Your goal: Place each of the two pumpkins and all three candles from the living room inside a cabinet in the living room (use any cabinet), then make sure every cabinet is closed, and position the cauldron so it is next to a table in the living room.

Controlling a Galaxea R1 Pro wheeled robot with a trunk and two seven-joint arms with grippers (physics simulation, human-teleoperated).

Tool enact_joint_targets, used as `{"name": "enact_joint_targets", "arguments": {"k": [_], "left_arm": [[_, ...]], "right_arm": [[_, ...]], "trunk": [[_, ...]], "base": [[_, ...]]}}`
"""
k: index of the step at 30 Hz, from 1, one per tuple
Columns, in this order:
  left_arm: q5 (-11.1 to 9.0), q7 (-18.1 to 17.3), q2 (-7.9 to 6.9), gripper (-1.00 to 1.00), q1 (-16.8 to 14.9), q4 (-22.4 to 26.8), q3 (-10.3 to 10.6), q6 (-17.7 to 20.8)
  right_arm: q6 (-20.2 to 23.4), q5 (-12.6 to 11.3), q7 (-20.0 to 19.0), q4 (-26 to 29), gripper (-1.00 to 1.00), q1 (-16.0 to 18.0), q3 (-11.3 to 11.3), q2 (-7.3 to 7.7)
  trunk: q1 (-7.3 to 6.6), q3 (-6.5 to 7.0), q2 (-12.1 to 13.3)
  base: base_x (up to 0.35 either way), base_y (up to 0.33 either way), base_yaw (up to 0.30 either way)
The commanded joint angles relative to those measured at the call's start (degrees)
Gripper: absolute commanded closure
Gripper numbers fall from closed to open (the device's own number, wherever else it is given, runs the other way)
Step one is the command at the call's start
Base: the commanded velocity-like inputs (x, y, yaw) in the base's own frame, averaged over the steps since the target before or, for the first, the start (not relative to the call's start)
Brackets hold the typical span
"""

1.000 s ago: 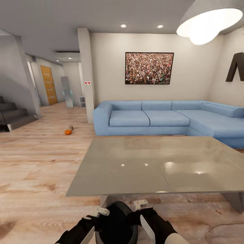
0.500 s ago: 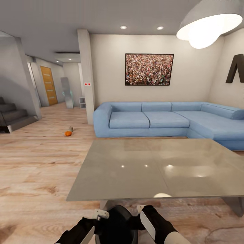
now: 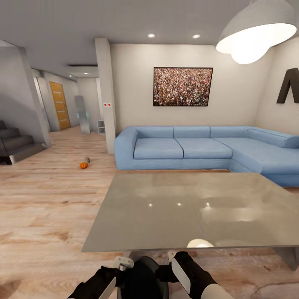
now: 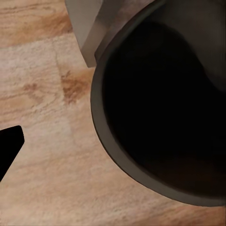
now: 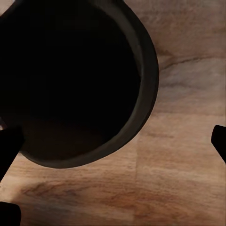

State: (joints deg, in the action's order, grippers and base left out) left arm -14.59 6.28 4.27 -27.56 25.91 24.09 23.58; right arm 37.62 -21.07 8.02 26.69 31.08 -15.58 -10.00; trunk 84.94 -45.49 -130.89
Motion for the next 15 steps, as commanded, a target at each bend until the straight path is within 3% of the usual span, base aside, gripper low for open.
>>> {"name": "enact_joint_targets", "arguments": {"k": [1,15], "left_arm": [[-0.61,0.48,-0.05,-1.0,-0.03,0.11,0.43,0.27],[-0.61,0.55,-0.05,-1.0,-0.05,0.11,0.43,0.83]], "right_arm": [[0.17,-0.55,0.51,0.08,-1.0,0.03,-0.2,0.0],[0.13,-0.55,0.28,0.22,-1.0,0.03,-0.24,0.0]], "trunk": [[-0.24,0.12,0.39],[-3.31,2.63,6.0]], "base": [[0.0,0.0,0.0],[0.0,0.0,0.0]]}}
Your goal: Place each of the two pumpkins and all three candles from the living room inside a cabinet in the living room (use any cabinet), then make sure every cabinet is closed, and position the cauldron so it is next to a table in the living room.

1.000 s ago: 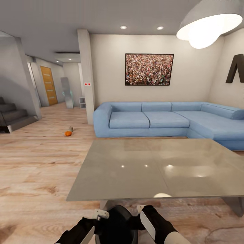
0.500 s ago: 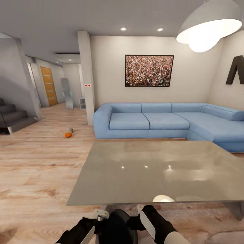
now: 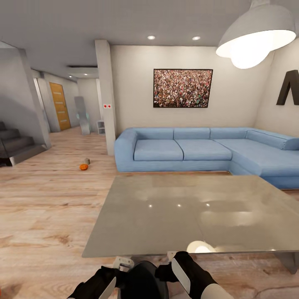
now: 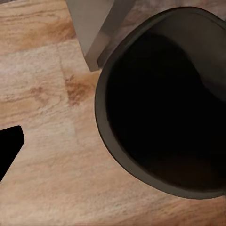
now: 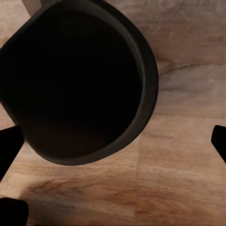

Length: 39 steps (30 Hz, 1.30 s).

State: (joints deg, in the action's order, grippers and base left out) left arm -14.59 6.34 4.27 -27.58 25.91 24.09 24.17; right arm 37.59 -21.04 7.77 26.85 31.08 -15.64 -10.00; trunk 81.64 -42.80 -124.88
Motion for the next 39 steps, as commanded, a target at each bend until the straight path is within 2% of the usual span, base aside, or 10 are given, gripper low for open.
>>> {"name": "enact_joint_targets", "arguments": {"k": [1,19,28,39], "left_arm": [[-0.61,0.49,-0.05,-1.0,-0.03,0.1,0.43,0.28],[-0.58,0.51,0.07,-1.0,-0.03,0.05,0.43,0.42],[-0.7,0.65,0.08,-1.0,-0.03,0.26,0.43,0.36],[-0.7,0.85,0.16,-1.0,-0.02,0.28,0.43,0.35]], "right_arm": [[0.15,-0.58,0.52,0.09,-1.0,0.03,-0.18,0.0],[0.13,-0.58,0.32,0.82,-1.0,0.03,-0.18,0.0],[0.12,-0.58,0.26,1.15,-1.0,0.03,-0.18,0.0],[0.12,-0.6,0.16,1.51,-1.0,0.03,-0.28,0.0]], "trunk": [[-0.24,0.12,0.39],[-4.19,3.35,7.61],[-4.19,3.35,7.61],[-4.19,3.35,7.61]], "base": [[0.0,0.0,0.0],[0.0,0.0,0.0],[-0.023,0.0,0.0],[-0.28,0.0,0.0]]}}
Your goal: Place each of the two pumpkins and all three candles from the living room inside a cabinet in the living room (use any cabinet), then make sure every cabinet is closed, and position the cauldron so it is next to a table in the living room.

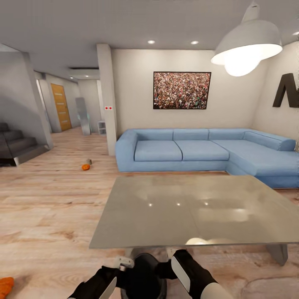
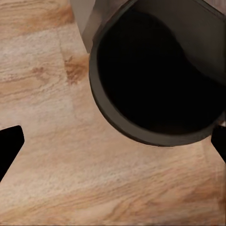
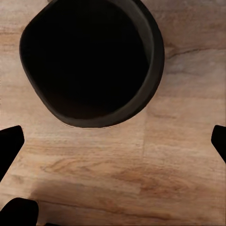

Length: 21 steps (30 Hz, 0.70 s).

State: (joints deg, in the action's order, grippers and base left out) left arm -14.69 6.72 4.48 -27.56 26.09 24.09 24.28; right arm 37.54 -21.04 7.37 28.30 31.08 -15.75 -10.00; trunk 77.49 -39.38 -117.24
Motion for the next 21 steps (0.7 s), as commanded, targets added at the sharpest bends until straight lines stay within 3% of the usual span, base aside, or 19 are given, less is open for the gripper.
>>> {"name": "enact_joint_targets", "arguments": {"k": [1,10,21], "left_arm": [[-0.59,0.48,-0.04,-1.0,-0.04,0.1,0.43,0.24],[-0.52,0.49,-0.02,-1.0,-0.04,0.1,0.43,0.21],[-0.52,0.48,-0.04,-1.0,-0.04,0.1,0.43,0.15]], "right_arm": [[0.16,-0.62,0.56,0.07,-1.0,0.03,-0.17,0.0],[0.12,-0.65,0.54,0.09,-1.0,0.03,-0.29,0.0],[0.08,-0.67,0.45,0.09,-1.0,0.03,-0.42,0.0]], "trunk": [[-0.04,-0.06,-0.03],[-0.04,-0.02,-0.03],[-0.04,0.39,-0.03]], "base": [[-0.322,0.0,0.0],[-0.298,0.0,0.057],[-0.042,0.0,0.244]]}}
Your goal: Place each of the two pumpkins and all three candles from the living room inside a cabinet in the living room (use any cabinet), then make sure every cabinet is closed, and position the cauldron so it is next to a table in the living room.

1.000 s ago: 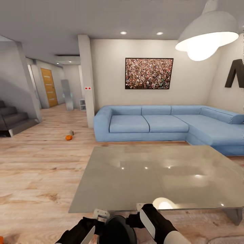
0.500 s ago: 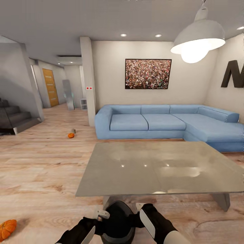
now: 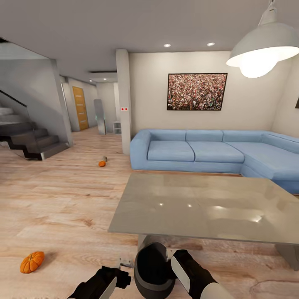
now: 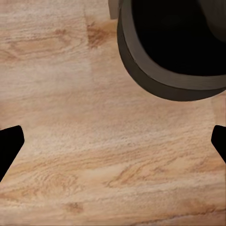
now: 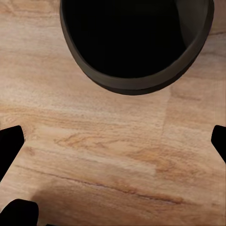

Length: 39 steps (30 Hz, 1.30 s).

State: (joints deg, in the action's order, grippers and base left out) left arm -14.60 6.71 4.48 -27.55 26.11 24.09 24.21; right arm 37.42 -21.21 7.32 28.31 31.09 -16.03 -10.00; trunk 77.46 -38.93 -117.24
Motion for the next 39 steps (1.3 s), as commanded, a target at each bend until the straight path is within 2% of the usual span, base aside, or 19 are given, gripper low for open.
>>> {"name": "enact_joint_targets", "arguments": {"k": [1,15,29,34,39], "left_arm": [[-0.6,0.48,-0.04,-1.0,-0.05,0.08,0.43,0.23],[-0.6,0.46,0.03,-1.0,-0.05,0.08,0.43,0.16],[-0.78,0.5,0.09,-1.0,-0.05,0.13,0.43,0.22],[-0.9,0.49,0.04,-1.0,-0.05,0.1,0.43,0.22],[-0.94,0.49,0.08,-1.0,-0.05,0.16,0.43,0.22]], "right_arm": [[0.19,-0.5,0.51,0.08,-1.0,0.02,-0.14,0.0],[0.19,-0.5,0.44,0.0,-1.0,0.02,-0.91,0.0],[0.03,-0.5,0.28,0.04,-1.0,0.02,-1.39,0.0],[-0.19,-0.49,-1.99,0.07,-1.0,0.02,-2.36,0.0],[-0.29,-0.5,-2.64,0.08,-1.0,0.02,-2.9,0.0]], "trunk": [[-0.01,-0.02,-0.03],[-0.01,0.56,-0.03],[-3.08,3.63,5.58],[-4.18,4.57,7.59],[-4.18,4.51,7.59]], "base": [[-0.005,0.0,0.263],[-0.001,0.0,0.266],[0.0,0.0,0.253],[0.0,0.0,0.061],[0.0,0.0,0.138]]}}
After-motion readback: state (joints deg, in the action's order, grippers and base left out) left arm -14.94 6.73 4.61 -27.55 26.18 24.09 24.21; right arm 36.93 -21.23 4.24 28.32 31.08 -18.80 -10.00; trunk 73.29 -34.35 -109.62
